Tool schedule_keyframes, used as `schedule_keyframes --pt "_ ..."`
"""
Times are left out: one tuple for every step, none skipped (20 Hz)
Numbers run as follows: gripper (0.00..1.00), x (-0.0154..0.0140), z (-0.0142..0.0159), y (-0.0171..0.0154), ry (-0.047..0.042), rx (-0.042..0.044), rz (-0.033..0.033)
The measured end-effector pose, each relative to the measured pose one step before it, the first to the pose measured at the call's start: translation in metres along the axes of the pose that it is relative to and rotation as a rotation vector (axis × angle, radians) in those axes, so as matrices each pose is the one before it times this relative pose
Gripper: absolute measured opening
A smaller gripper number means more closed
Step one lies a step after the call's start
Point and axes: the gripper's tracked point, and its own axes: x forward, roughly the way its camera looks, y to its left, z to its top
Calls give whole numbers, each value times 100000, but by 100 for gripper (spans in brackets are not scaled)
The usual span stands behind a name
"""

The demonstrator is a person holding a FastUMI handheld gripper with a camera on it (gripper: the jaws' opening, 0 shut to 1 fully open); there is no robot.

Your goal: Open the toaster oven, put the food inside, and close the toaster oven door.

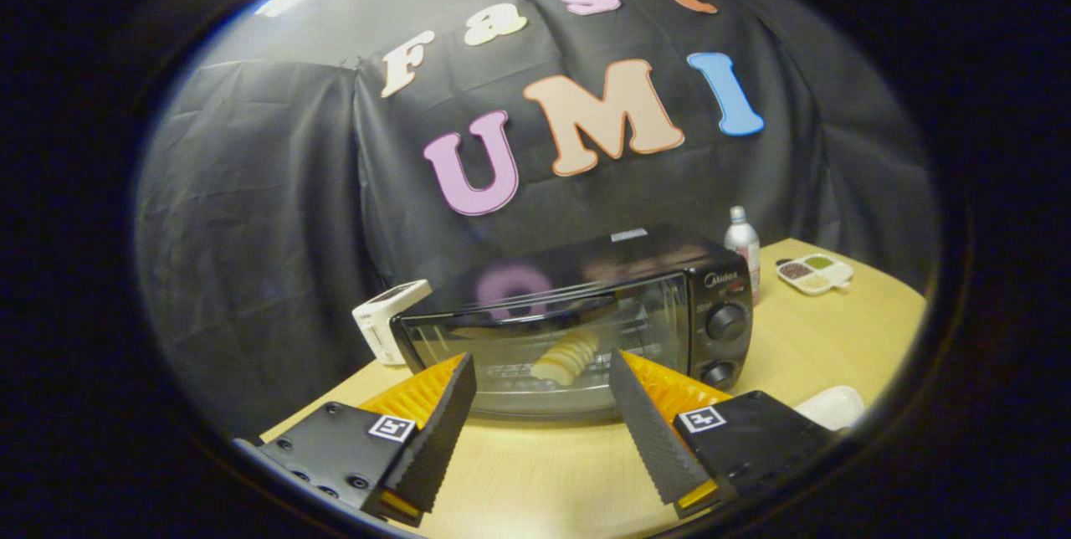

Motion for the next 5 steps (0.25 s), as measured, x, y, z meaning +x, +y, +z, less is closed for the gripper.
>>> schedule_keyframes --pt "98 -864 794 284 -1778 -2497 142" --pt "98 -982 768 408 -1614 -1955 519" --pt "99 -877 441 374 -752 -1531 1074" --pt "99 -824 533 511 -810 -1178 1764" --pt "99 -996 695 378 -1073 -1020 1274"
